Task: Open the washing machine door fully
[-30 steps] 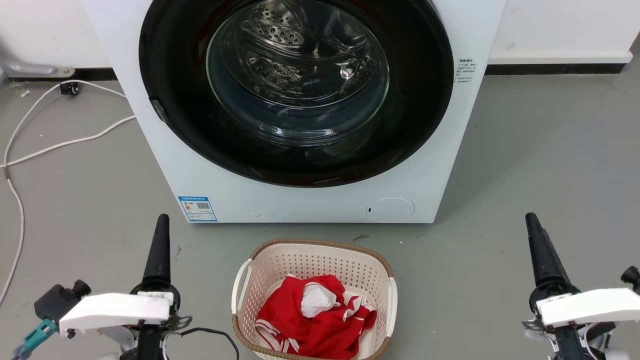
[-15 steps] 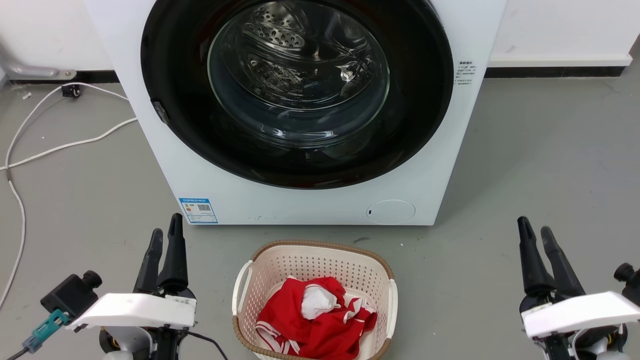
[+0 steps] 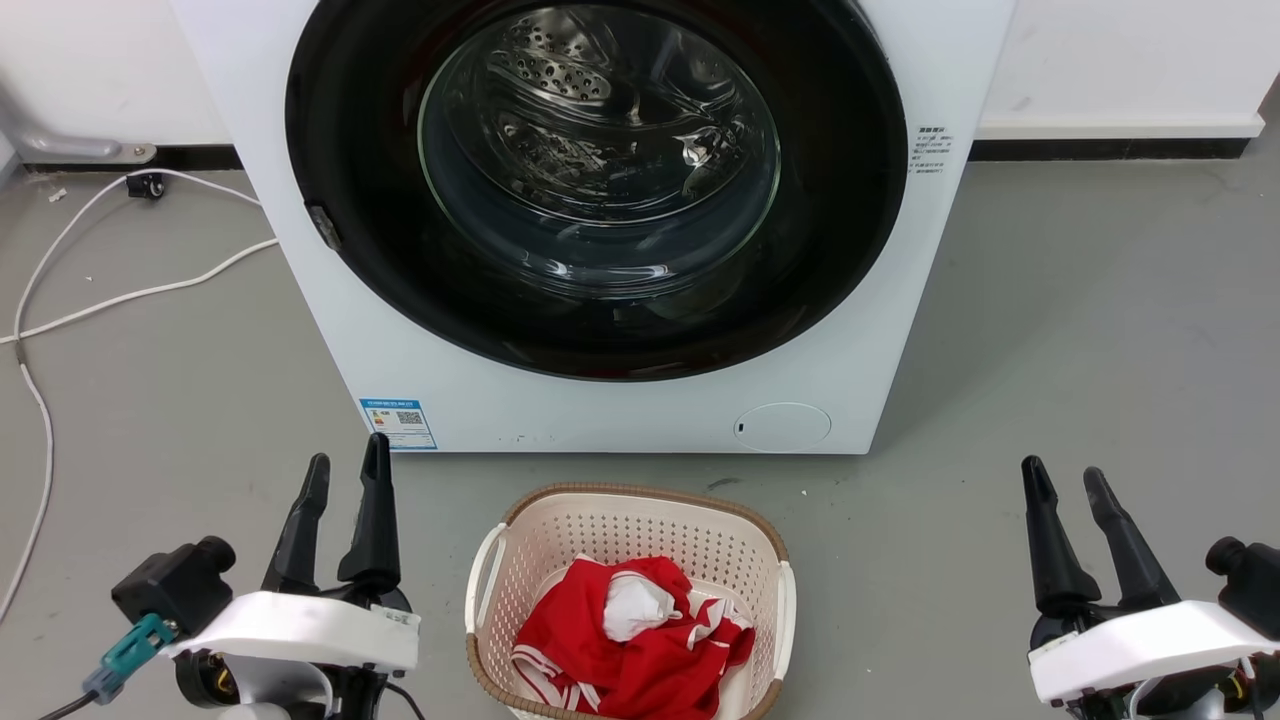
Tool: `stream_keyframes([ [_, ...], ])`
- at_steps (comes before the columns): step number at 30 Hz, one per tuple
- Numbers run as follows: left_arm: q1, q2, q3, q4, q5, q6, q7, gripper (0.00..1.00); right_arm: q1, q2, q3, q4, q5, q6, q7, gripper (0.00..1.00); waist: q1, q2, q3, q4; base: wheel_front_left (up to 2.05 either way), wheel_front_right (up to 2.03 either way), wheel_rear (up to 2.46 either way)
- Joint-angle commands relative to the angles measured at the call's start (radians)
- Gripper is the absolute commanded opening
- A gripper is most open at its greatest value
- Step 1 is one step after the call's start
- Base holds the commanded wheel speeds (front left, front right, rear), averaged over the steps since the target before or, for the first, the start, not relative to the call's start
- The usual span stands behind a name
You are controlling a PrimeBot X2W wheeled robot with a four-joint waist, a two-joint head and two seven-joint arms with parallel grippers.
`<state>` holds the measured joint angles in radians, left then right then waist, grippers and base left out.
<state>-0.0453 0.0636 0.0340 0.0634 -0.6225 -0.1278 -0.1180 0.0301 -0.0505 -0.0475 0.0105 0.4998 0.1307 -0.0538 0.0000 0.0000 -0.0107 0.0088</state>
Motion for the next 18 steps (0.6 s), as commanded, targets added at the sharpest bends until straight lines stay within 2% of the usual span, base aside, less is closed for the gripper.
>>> stream_keyframes([
  [1, 0.0, 0.01, -0.005, -0.015, 0.031, -0.001, -0.009, 1.0, 0.002, -0.001, 0.001, -0.016, -0.031, 0.0, -0.004, 1.0, 0.0, 0.0, 0.0, 0.0, 0.0, 0.0, 0.0],
  [18, 0.011, 0.03, -0.048, -0.016, 0.24, 0.031, -0.053, 1.0, 0.02, -0.001, -0.004, -0.038, -0.218, 0.0, -0.002, 1.0, 0.0, 0.0, 0.003, -0.004, 0.0, 0.0, 0.0],
])
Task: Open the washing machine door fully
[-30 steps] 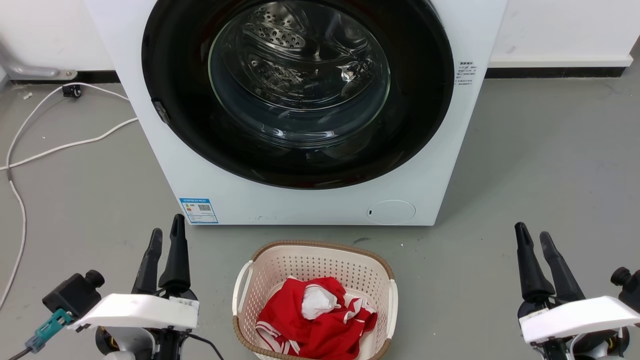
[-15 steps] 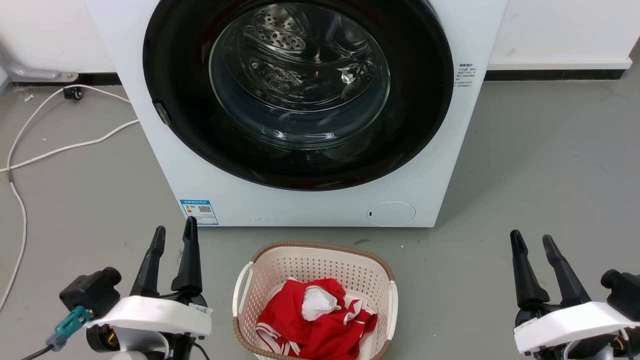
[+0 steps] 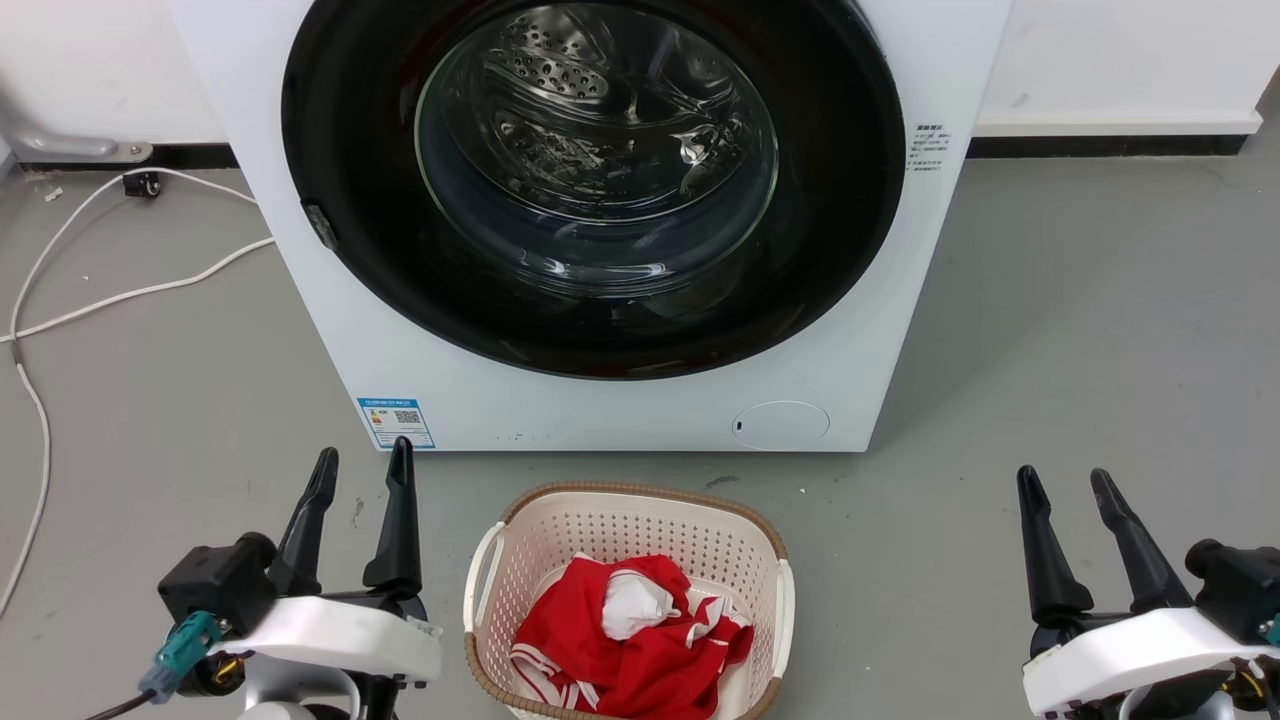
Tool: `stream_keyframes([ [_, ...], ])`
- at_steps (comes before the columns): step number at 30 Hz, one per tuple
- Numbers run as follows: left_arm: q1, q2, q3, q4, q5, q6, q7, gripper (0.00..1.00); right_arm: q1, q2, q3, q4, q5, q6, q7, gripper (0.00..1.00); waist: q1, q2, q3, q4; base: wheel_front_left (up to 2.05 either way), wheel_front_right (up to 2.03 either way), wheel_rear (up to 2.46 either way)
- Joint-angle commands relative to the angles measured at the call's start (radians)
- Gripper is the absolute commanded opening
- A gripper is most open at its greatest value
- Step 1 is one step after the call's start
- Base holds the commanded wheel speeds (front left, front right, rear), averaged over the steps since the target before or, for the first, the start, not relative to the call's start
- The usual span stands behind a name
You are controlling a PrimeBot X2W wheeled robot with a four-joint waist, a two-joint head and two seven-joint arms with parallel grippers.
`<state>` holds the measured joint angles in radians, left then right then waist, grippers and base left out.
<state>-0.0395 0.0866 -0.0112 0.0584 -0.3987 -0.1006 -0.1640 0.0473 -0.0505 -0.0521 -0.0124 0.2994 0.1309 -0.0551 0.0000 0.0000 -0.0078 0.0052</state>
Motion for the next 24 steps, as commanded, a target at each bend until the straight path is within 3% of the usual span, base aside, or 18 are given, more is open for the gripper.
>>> stream_keyframes([
  [1, 0.006, 0.009, -0.004, -0.012, 0.027, 0.005, -0.01, 1.0, 0.004, 0.0, 0.001, -0.016, -0.028, 0.0, -0.001, 1.0, 0.0, 0.0, 0.0, 0.0, 0.0, 0.0, 0.0],
  [24, 0.023, 0.028, -0.027, -0.006, 0.219, 0.059, -0.061, 1.0, 0.03, 0.0, 0.01, -0.052, -0.219, 0.0, -0.016, 1.0, 0.0, 0.0, 0.003, 0.007, 0.0, 0.0, 0.0],
])
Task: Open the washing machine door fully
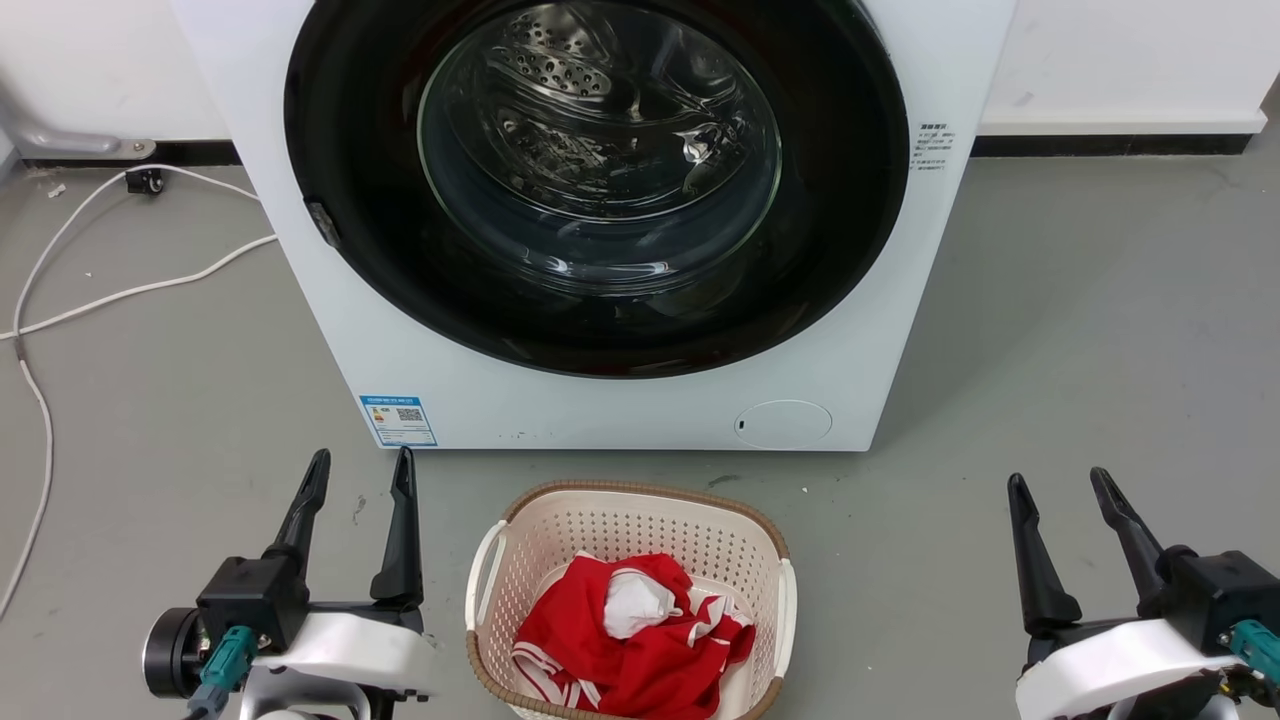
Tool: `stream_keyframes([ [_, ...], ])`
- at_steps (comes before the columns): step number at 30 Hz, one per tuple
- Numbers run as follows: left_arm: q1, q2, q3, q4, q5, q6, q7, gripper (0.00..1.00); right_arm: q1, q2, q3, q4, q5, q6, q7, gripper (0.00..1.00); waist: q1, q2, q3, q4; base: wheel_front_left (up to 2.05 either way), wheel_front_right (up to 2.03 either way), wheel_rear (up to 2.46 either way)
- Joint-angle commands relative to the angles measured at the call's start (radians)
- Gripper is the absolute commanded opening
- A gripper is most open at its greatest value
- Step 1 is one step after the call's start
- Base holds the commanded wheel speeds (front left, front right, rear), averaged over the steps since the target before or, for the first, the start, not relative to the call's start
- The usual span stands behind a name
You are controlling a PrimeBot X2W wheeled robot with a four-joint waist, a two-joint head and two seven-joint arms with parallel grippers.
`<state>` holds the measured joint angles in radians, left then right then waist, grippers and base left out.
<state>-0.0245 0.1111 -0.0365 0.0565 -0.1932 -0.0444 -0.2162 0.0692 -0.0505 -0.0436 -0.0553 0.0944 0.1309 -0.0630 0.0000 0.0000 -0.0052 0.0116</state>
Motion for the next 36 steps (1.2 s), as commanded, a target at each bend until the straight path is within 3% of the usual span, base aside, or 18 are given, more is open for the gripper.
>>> stream_keyframes([
  [1, 0.009, 0.004, 0.0, -0.005, 0.02, 0.005, -0.011, 1.0, 0.009, 0.0, 0.002, -0.01, -0.021, 0.0, -0.008, 1.0, 0.0, 0.0, -0.001, 0.001, 0.0, 0.0, 0.0],
  [22, 0.031, -0.018, 0.023, 0.004, 0.115, -0.01, -0.049, 1.0, 0.027, 0.001, 0.007, -0.005, -0.127, 0.0, -0.025, 1.0, 0.0, 0.0, -0.001, 0.004, 0.0, 0.0, 0.0],
  [36, 0.03, -0.035, 0.034, 0.029, 0.118, -0.022, -0.049, 1.0, 0.021, 0.001, -0.001, 0.012, -0.11, 0.0, -0.021, 1.0, 0.0, 0.0, -0.002, 0.006, 0.0, 0.0, 0.0],
])
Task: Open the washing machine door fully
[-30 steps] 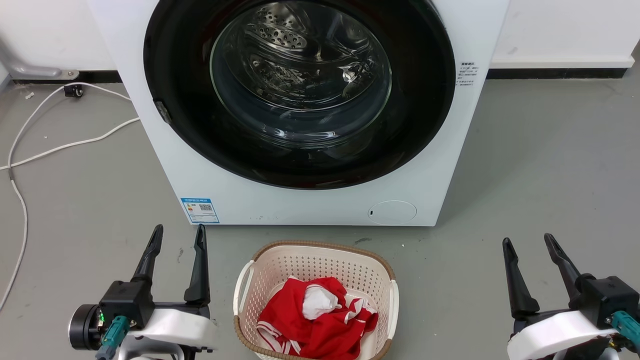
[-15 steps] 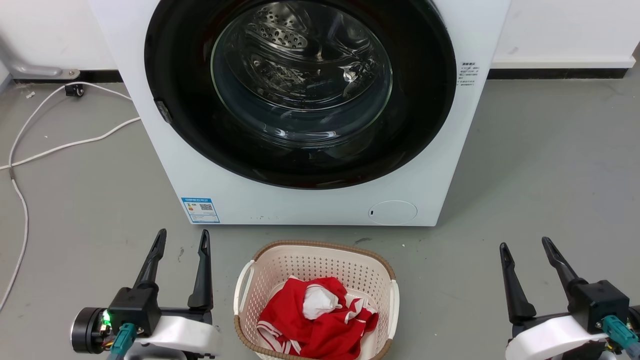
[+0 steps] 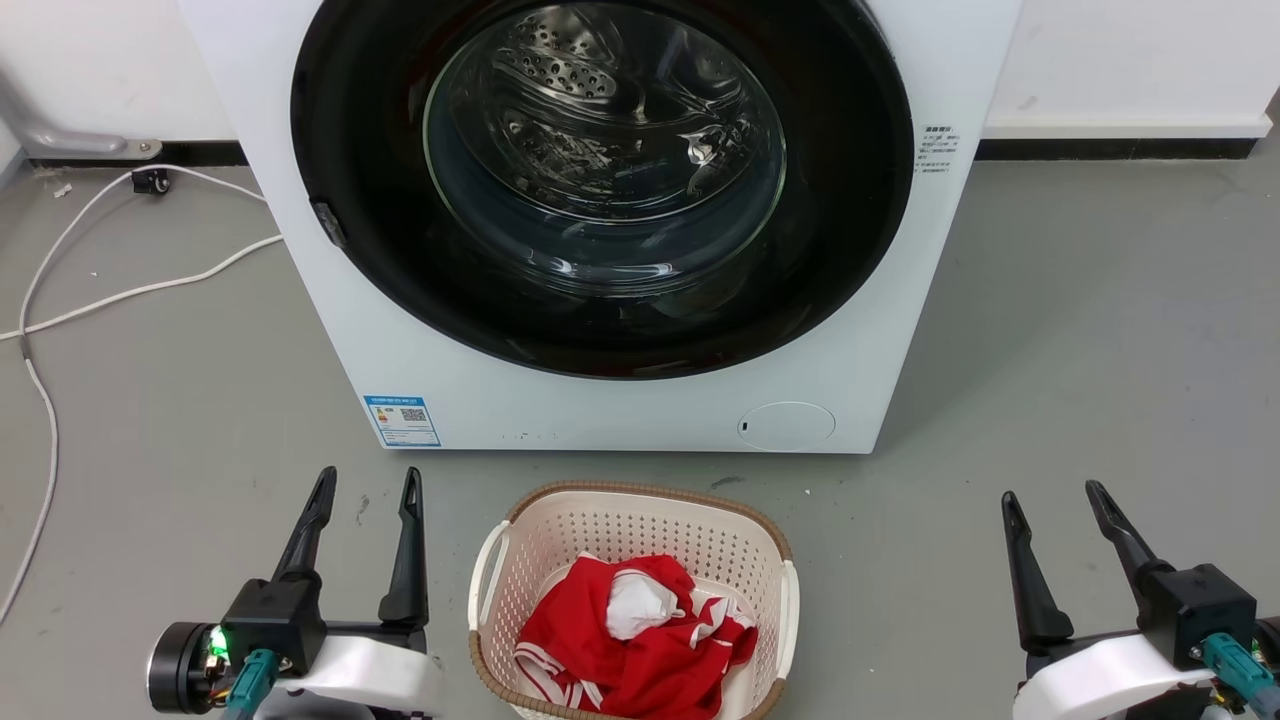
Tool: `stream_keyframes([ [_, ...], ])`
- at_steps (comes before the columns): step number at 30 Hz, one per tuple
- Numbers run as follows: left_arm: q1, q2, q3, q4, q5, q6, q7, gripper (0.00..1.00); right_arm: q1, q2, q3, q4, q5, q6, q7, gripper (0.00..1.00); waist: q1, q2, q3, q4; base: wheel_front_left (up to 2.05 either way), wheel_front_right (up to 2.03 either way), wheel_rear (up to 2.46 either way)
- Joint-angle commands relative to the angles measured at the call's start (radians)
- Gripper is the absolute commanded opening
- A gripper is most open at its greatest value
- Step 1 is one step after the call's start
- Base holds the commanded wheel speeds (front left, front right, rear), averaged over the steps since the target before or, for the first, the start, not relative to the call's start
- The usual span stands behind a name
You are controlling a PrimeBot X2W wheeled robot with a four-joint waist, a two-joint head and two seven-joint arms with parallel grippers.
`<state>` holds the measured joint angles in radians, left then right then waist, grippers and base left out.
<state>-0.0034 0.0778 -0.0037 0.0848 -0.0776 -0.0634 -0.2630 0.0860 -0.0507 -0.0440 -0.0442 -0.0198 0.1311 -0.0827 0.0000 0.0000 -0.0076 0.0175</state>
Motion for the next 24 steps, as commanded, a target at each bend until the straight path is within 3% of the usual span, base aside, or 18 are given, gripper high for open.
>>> stream_keyframes([
  [1, 0.008, -0.003, 0.002, 0.001, 0.002, -0.003, -0.002, 1.0, 0.003, 0.001, -0.001, 0.001, 0.005, -0.001, -0.001, 1.0, 0.0, 0.0, 0.0, 0.0, 0.0, 0.0, 0.0],
  [3, 0.007, -0.005, 0.004, 0.003, 0.002, -0.004, -0.002, 1.0, 0.003, 0.001, -0.002, 0.003, 0.009, -0.001, -0.001, 1.0, 0.0, 0.0, 0.0, 0.0, 0.0, 0.0, 0.0],
  [4, 0.007, -0.006, 0.005, 0.005, 0.003, -0.005, -0.002, 1.0, 0.002, 0.001, -0.002, 0.005, 0.017, -0.001, 0.0, 0.93, 0.0, 0.0, 0.0, 0.0, 0.0, 0.0, 0.0],
  [5, 0.006, -0.007, 0.006, 0.006, 0.003, -0.006, -0.002, 1.0, 0.002, 0.001, -0.001, 0.007, 0.019, -0.001, 0.001, 0.39, 0.0, 0.0, 0.0, 0.001, 0.0, 0.0, 0.0],
  [6, 0.006, -0.007, 0.006, 0.006, 0.004, -0.005, -0.002, 1.0, 0.002, 0.001, -0.001, 0.009, 0.023, -0.001, 0.001, 0.0, 0.0, 0.0, 0.0, 0.001, 0.0, 0.0, 0.0],
  [10, 0.006, -0.009, 0.011, 0.007, 0.005, -0.007, -0.002, 1.0, 0.0, 0.001, 0.001, 0.014, 0.048, -0.001, -0.007, 0.0, 0.0, 0.0, -0.001, 0.001, 0.0, 0.0, 0.0],
  [14, 0.006, -0.01, 0.015, 0.005, 0.007, -0.009, -0.002, 1.0, -0.01, 0.001, -0.01, 0.026, 0.155, -0.001, -0.021, 0.0, 0.0, 0.0, -0.001, 0.0, 0.0, 0.0, 0.0],
  [20, 0.004, -0.014, 0.025, 0.001, 0.001, -0.011, -0.002, 1.0, -0.058, 0.001, -0.015, 0.094, 0.634, -0.001, -0.09, 0.0, 0.0, 0.0, 0.001, -0.003, 0.0, 0.0, 0.0],
  [24, -0.001, -0.016, 0.034, -0.006, -0.006, -0.013, -0.002, 1.0, -0.12, 0.001, 0.004, 0.134, 1.029, -0.001, -0.124, 0.0, 0.0, 0.0, 0.011, -0.01, 0.0, 0.0, 0.0],
])
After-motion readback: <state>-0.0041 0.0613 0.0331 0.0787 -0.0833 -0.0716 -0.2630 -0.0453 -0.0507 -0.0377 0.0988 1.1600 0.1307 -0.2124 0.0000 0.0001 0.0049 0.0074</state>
